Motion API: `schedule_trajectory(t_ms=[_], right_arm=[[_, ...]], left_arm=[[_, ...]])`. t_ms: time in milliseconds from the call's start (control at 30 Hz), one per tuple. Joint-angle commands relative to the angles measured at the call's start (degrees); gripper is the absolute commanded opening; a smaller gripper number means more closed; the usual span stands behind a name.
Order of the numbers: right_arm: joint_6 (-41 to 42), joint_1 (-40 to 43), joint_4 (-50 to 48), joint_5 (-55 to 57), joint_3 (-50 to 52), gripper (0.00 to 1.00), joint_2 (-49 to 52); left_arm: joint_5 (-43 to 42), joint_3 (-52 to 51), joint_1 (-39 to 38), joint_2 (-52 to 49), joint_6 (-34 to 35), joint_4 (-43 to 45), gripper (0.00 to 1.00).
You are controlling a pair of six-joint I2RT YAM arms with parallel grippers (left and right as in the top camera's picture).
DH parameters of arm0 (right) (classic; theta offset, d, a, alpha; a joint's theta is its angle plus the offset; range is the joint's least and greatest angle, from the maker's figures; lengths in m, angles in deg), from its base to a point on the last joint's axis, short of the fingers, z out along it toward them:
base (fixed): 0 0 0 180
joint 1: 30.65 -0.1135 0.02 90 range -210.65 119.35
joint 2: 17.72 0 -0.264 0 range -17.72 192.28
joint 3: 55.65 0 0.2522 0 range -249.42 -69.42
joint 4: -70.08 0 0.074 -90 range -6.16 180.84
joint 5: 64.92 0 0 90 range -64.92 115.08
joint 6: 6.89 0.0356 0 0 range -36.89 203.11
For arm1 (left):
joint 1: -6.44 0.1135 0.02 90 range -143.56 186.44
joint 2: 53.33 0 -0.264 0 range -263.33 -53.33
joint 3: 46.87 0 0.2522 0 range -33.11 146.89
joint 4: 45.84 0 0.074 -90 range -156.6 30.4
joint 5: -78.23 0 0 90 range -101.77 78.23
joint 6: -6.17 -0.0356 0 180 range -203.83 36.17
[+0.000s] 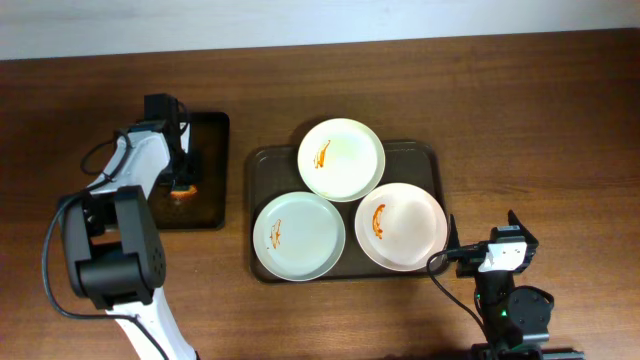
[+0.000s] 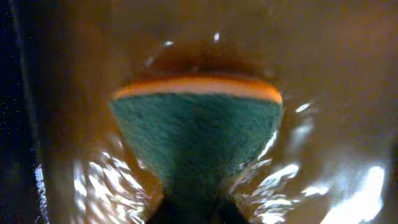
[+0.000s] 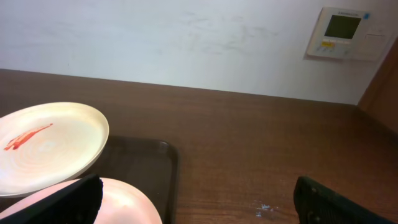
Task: Clean dirty plates on tray and stack at the side
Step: 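Lift the sponge with the left gripper and hold it above the tray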
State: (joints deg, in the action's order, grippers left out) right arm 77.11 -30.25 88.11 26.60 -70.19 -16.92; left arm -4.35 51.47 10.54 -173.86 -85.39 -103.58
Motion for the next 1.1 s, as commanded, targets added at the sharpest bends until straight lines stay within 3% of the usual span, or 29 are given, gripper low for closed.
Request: schedule_trajectory(t_ms=[0, 133, 233, 400, 533, 700, 800, 967, 1067], right_arm=[[0.3, 0.4, 0.2, 0.5, 0.5, 0.98, -0.3], [0.2, 0.4, 0.2, 0.5, 0.5, 0.98, -0.3], [0.2, 0.4, 0.2, 0.5, 0.5, 0.98, -0.3], [0.3, 0.4, 0.2, 0.5, 0.5, 0.98, -0.3], [0.2, 0.4, 0.2, 0.5, 0.5, 0.98, -0.3], [0.3, 0.4, 0.2, 0.5, 0.5, 0.98, -0.3], [0.2, 0.4, 0.2, 0.5, 0.5, 0.99, -0.3], [0.2, 0.4, 0.2, 0.5, 0.5, 0.98, -0.3], [0.2, 0.4, 0.2, 0.5, 0.5, 0.99, -0.3]], left_arm=[[1.3, 6.6, 0.3, -0.4, -0.1, -5.3, 0.00], [-1.6, 20.0, 0.3, 2.1, 4.6, -15.4, 0.00], [-11.7, 29.4, 2.3, 6.6, 4.8, -18.1, 0.00], [-13.2, 23.0, 5.8, 6.1, 4.8, -15.7, 0.00], [-27.6, 12.1, 5.9, 3.6, 5.2, -10.1, 0.00], [-27.6, 22.9, 10.4, 8.1, 19.2, -18.8, 0.00], [-27.8, 27.6, 12.7, 12.4, 21.7, -21.2, 0.00], [-28.1, 20.8, 12.8, 10.8, 30.6, -22.1, 0.00], [-39.6, 12.2, 12.9, 6.7, 31.5, -18.1, 0.00]])
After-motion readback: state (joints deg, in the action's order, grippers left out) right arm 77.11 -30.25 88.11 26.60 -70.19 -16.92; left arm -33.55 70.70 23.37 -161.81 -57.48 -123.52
